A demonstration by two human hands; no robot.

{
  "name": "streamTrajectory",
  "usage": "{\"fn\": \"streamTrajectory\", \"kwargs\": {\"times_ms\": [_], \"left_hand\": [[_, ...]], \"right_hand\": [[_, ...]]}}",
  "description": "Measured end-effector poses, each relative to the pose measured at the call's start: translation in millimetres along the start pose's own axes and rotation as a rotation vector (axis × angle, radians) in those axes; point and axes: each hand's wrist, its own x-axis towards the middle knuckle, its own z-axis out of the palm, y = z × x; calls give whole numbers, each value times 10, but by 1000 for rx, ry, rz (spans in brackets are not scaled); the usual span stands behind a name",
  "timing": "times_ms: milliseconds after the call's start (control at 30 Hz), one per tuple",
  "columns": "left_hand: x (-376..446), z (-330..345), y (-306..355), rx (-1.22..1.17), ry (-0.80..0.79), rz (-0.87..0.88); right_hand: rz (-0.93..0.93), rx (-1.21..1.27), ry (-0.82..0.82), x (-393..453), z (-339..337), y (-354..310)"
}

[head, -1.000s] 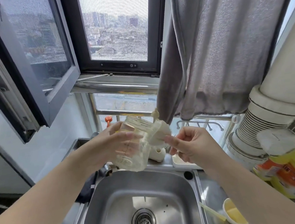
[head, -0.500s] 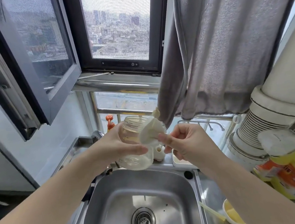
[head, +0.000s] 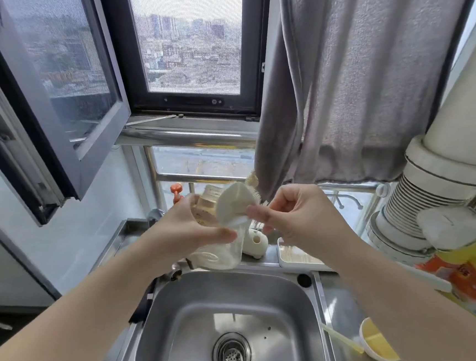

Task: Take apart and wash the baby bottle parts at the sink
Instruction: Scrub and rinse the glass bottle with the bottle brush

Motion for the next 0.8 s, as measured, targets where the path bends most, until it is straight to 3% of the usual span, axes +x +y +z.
{"fn": "streamTrajectory", "kwargs": {"times_ms": [133, 300, 500, 667, 800], "left_hand": [[14, -76, -30, 1, 4, -22], [-13, 83, -32, 21, -89, -9], [-25, 16, -78, -58, -15, -23], [14, 83, -32, 4, -55, -2], [-3, -27, -21, -27, -22, -4]], "right_hand": [[52, 48, 16, 38, -114, 37], [-10, 54, -62, 85, 22, -40], [61, 3, -47, 65, -166, 73], [-45, -27, -53, 110, -4, -81], [36, -50, -28, 92, -164, -3]]}}
